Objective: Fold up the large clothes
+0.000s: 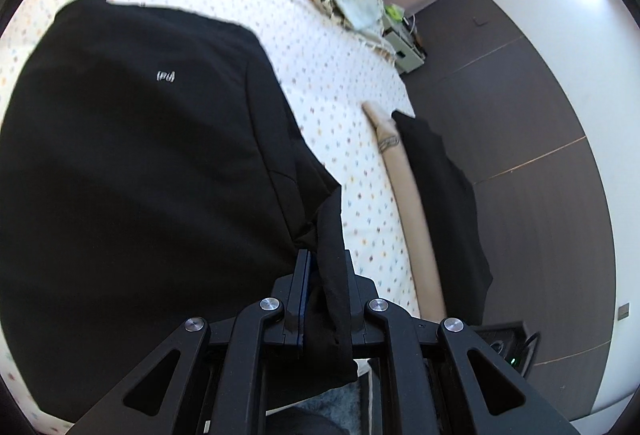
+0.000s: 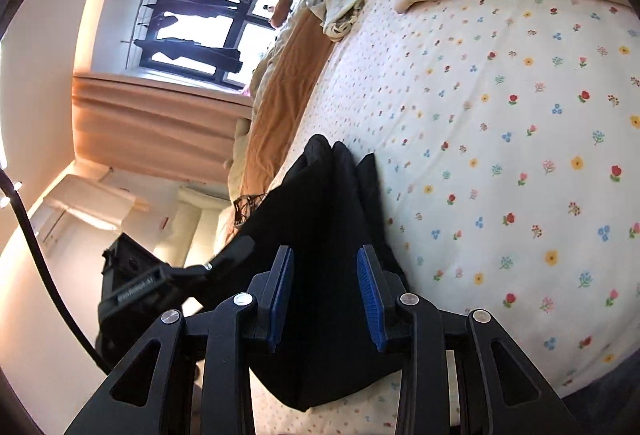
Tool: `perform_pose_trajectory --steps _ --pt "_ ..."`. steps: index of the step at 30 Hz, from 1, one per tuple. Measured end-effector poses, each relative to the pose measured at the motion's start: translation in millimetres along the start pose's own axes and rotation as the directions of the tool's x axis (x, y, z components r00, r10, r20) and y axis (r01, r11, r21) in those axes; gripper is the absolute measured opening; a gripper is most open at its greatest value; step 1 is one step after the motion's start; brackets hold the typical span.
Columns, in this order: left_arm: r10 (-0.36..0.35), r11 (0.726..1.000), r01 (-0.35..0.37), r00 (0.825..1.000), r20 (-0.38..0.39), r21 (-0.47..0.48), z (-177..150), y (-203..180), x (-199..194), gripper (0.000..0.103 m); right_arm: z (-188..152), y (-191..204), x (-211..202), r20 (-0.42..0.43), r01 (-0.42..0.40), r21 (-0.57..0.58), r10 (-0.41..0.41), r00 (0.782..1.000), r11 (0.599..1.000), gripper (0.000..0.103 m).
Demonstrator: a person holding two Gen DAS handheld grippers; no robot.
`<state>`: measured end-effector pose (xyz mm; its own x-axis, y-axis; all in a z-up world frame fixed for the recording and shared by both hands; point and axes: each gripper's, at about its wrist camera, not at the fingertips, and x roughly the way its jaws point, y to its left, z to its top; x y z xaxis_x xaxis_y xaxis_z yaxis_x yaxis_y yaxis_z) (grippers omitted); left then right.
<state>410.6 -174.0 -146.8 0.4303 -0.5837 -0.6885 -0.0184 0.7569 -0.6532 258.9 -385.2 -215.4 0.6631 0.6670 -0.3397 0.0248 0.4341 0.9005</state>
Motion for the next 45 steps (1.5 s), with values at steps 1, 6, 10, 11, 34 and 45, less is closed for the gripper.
perform_pose_trajectory --steps 1,6,10,11,34,45 --pt "0.002 1.000 -0.002 1.000 -0.008 0.007 -2 -1 1 0.012 2 -1 -8 -0.002 0.001 0.001 -0.001 1.000 1.000 0.034" --pt "-0.027 1.000 0.025 0.996 -0.081 -0.014 -6 0 -5 0.041 10 1 0 -0.040 0.008 0.022 -0.007 0.999 1.000 0.034" --pt "-0.048 0.998 0.047 0.999 -0.024 -0.035 -7 7 -39 0.051 11 13 -1 -0.065 0.020 0.020 -0.019 0.998 1.000 0.038" --pt "-0.031 0.999 0.031 0.999 0.006 -0.029 -9 9 -49 0.056 10 17 -3 -0.067 0.028 0.007 -0.028 0.997 1.000 0.050" --pt "0.145 0.974 -0.108 0.972 0.187 -0.197 -52 116 -152 0.058 9 67 27 -0.219 0.131 -0.152 -0.162 0.962 0.980 0.027" --pt "0.172 0.962 -0.127 0.970 0.172 -0.243 -55 142 -147 0.058 -5 31 4 -0.254 0.110 -0.168 -0.151 0.955 0.980 0.009"
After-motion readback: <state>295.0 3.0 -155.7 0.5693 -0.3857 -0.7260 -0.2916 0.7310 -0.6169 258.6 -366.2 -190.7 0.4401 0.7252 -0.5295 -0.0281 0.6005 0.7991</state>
